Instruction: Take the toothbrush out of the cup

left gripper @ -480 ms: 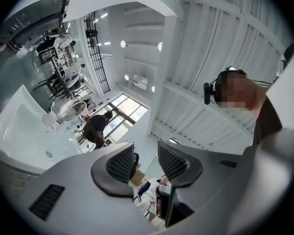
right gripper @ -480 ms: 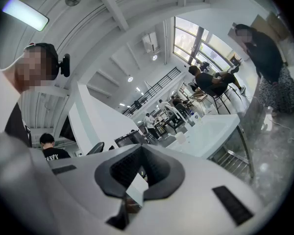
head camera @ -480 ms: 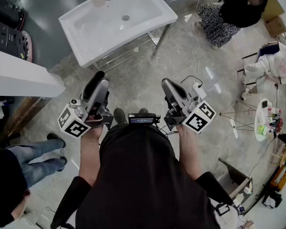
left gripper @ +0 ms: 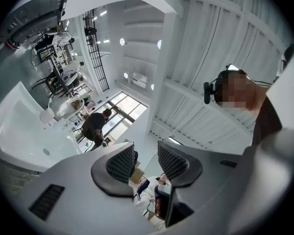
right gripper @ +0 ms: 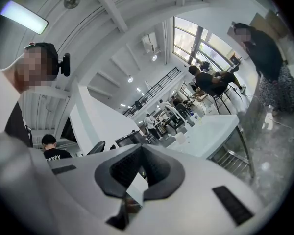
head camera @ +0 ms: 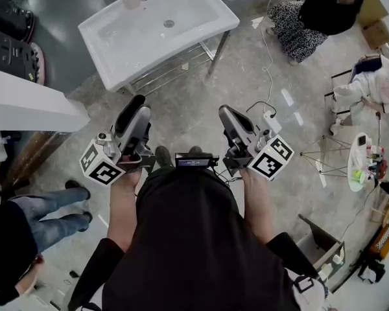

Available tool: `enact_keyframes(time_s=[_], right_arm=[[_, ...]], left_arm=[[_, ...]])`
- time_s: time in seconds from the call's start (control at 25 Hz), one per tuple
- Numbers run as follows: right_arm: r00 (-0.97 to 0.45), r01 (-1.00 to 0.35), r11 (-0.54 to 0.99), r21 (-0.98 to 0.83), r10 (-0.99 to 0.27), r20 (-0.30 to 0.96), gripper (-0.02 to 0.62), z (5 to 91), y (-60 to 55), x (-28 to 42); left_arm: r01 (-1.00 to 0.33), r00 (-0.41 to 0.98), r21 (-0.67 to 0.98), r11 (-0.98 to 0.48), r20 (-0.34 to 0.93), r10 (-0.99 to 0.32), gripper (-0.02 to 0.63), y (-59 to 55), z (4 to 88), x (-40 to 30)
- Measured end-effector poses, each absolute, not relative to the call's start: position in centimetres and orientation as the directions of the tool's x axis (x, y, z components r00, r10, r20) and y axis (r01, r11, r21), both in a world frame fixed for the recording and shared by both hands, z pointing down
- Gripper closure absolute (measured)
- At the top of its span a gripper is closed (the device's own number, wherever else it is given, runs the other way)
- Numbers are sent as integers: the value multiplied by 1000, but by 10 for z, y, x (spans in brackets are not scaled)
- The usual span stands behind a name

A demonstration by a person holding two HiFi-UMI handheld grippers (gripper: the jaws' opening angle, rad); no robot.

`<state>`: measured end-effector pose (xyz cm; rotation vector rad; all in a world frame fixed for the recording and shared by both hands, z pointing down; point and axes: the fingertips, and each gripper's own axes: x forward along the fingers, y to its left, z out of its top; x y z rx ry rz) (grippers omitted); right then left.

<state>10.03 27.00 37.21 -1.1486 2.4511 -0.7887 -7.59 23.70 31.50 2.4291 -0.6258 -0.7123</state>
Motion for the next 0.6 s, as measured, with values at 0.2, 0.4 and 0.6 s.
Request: enact_keyframes(time_s=[0.2, 0.4, 0.6], right_arm=[[-623, -597, 527, -605, -780, -65, 591, 374, 274, 122], [-622, -588, 531, -611, -779, -78, 590, 375, 277, 136], [-627, -575, 539, -615, -774, -92, 589, 376, 277, 150]], left_arm=[[-284, 759, 589, -757, -344, -552, 449, 241, 315, -54], [-297, 762, 579, -759, -336, -554, 448, 245, 314, -42], [-313, 763, 567, -762, -328, -557, 448, 248, 311, -29]])
